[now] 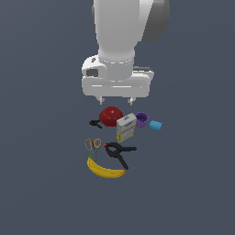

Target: Pick up a designated object from a clutter of objects.

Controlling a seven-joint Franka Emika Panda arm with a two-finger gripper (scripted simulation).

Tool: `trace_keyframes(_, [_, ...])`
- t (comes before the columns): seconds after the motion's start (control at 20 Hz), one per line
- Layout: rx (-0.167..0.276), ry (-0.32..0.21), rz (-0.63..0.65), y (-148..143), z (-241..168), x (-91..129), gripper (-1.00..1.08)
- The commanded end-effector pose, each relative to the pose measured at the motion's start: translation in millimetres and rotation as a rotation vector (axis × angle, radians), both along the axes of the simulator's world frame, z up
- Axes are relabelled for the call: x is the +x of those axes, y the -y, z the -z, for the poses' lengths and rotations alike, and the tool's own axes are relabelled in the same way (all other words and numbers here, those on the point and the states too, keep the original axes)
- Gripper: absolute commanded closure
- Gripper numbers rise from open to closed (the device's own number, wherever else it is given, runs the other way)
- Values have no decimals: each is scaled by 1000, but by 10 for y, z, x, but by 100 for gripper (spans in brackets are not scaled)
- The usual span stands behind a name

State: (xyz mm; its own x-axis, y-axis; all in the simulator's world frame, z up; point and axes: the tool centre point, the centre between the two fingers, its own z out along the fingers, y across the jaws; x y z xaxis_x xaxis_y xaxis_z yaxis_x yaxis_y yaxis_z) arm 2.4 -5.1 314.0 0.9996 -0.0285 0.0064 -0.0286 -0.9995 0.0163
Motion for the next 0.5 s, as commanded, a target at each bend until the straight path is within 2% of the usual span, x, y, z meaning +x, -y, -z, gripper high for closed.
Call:
trace_keyframes(0.0, [0, 0, 0, 0, 0, 0, -92])
trace_keyframes(0.45, [16, 26, 9, -5, -198, 43, -92])
